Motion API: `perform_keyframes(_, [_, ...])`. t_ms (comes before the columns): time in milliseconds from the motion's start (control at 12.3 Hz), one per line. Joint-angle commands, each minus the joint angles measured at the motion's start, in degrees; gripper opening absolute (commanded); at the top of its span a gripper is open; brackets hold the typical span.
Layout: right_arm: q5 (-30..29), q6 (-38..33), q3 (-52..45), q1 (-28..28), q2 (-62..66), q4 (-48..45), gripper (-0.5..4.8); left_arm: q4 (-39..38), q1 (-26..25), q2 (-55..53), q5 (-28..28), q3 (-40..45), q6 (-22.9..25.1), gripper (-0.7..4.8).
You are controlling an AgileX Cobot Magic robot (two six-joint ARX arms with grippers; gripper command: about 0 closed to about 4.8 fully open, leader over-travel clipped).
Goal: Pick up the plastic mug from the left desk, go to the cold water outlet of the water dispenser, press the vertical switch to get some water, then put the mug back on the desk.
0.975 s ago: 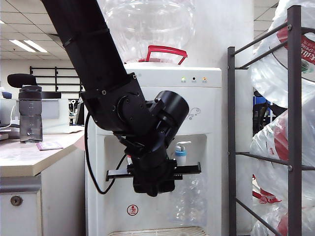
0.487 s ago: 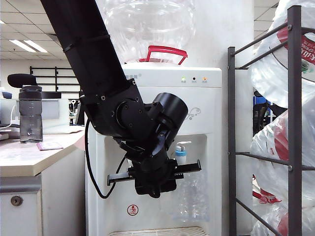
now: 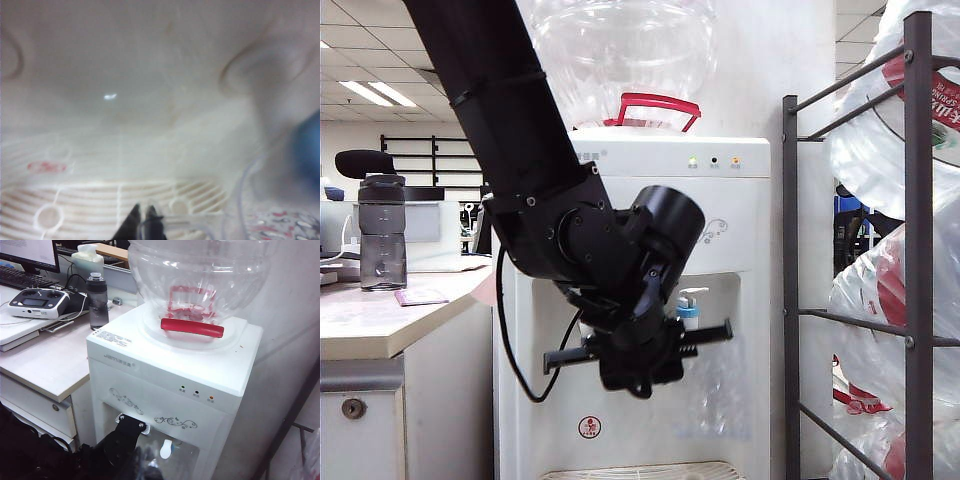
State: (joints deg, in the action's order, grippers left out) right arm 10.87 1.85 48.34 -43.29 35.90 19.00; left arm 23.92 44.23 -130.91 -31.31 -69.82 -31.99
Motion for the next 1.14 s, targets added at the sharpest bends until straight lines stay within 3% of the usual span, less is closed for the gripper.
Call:
perform_keyframes(81, [-1.62, 0.11, 0.48, 1.75, -0.09, -0.79, -0.05, 2.43, 1.14, 0.96, -3.72, -0.59, 0.04, -0.07])
perform_keyframes(487, [-4.44, -0.42, 0.48, 4.55, -0.04, -0.72, -0.05, 1.01, 2.49, 0.96, -4.57, 0.28, 0.02, -0.07])
perform_keyframes(812, [-14.88, -6.47, 0.48, 7.82, 5.35, -0.66, -0.05, 0.94, 2.49, 0.98, -4.48, 0.35, 0.04, -0.07])
perform_keyframes(1137, [-25.00, -9.97, 0.48, 16.81, 17.35, -1.99, -0.05, 1.01, 2.40, 0.98, -2.99, 0.37, 0.04, -0.07])
